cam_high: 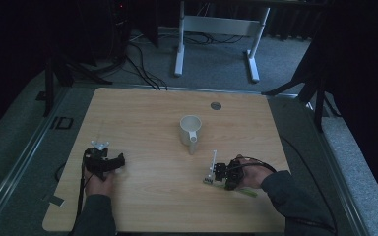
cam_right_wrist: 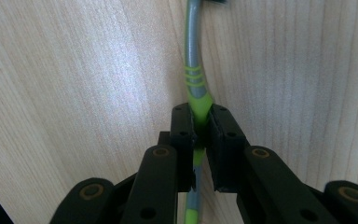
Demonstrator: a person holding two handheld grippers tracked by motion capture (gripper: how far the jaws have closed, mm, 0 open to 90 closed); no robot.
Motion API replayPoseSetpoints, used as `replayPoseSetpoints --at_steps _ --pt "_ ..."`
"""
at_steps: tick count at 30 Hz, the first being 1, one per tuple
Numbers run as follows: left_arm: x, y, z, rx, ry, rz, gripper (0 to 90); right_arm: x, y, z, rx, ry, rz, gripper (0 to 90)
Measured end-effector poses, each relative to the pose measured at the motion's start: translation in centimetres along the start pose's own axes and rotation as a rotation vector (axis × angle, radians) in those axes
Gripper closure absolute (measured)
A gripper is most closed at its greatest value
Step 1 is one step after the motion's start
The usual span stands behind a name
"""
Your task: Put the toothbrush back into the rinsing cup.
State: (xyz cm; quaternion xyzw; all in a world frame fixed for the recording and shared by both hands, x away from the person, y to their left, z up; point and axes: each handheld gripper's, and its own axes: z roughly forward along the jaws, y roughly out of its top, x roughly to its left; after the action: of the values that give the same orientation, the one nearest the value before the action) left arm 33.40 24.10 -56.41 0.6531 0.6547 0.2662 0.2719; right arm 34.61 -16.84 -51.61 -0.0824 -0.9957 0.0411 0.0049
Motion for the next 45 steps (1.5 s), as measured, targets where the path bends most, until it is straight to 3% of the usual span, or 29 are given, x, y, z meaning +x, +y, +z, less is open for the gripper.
replayPoseSetpoints --at_steps 6,14,31,40,42,45 --pt "0.0 0.0 0.0 0.000 0.000 0.000 13.3 0.0 0.1 0.0 0.013 0.001 0.005 81.3" --pt "0.0 0.0 0.0 0.000 0.000 0.000 13.3 -0.3 -0.4 -0.9 -0.016 -0.002 0.016 81.5" --pt "0.0 0.0 0.0 0.000 0.000 0.000 13.3 -1.1 -1.4 -3.2 -0.180 -0.022 0.078 81.8" --pt "0.0 0.0 0.0 0.000 0.000 0.000 13.3 -1.6 -2.0 -4.1 -0.260 -0.033 0.128 81.8" --pt "0.0 0.0 0.0 0.000 0.000 0.000 13.3 -1.9 -2.3 -4.3 -0.301 -0.041 0.169 81.8" --pt "0.0 0.0 0.0 0.000 0.000 0.000 13.3 -2.1 -2.5 -4.5 -0.319 -0.052 0.185 81.8"
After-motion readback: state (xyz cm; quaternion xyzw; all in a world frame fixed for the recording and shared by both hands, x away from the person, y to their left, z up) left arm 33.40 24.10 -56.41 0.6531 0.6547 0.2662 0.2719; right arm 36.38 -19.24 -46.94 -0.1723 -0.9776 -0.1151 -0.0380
